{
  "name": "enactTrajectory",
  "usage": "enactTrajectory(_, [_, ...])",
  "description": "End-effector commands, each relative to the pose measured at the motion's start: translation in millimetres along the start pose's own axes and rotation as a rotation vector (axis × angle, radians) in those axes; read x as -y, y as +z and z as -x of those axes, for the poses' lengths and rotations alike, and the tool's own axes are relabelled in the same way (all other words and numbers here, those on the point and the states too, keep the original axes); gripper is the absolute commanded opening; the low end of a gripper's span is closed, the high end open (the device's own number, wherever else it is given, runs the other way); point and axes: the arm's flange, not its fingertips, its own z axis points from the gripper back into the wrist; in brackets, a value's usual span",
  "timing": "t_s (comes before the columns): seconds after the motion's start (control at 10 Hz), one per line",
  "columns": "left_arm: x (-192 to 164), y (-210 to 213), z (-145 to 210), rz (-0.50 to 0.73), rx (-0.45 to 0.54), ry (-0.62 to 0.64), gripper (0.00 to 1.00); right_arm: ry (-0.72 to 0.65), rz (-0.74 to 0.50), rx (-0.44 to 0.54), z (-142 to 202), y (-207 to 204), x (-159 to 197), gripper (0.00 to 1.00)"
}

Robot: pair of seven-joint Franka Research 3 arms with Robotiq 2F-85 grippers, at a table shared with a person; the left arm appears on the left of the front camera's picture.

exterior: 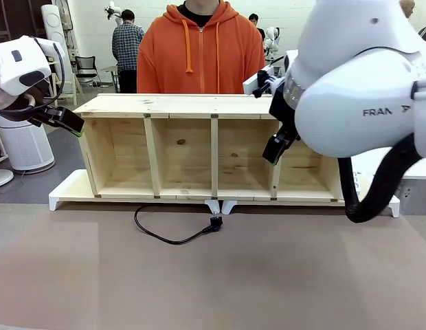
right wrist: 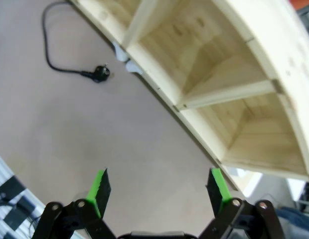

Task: Perform cable management.
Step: When the cord part of the Power Cable appears at the lower middle area of the table and stops, grasp the cord part of the Power Cable.

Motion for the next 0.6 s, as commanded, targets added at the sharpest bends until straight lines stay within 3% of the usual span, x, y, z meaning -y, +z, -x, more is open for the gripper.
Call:
enactTrajectory(0.0, [0.4, -1.5, -0.6, -0.001, 0.002, 0.0, 1.0, 0.131, -0.083, -0.036, -9.5, -15.7, 3.5, 1.0])
enactTrajectory(0.5, [0.4, -1.5, -0.6, -0.001, 0.002, 0.0, 1.0, 0.3, -0.236, -0.073, -38.2, -76.6, -34.4, 1.0])
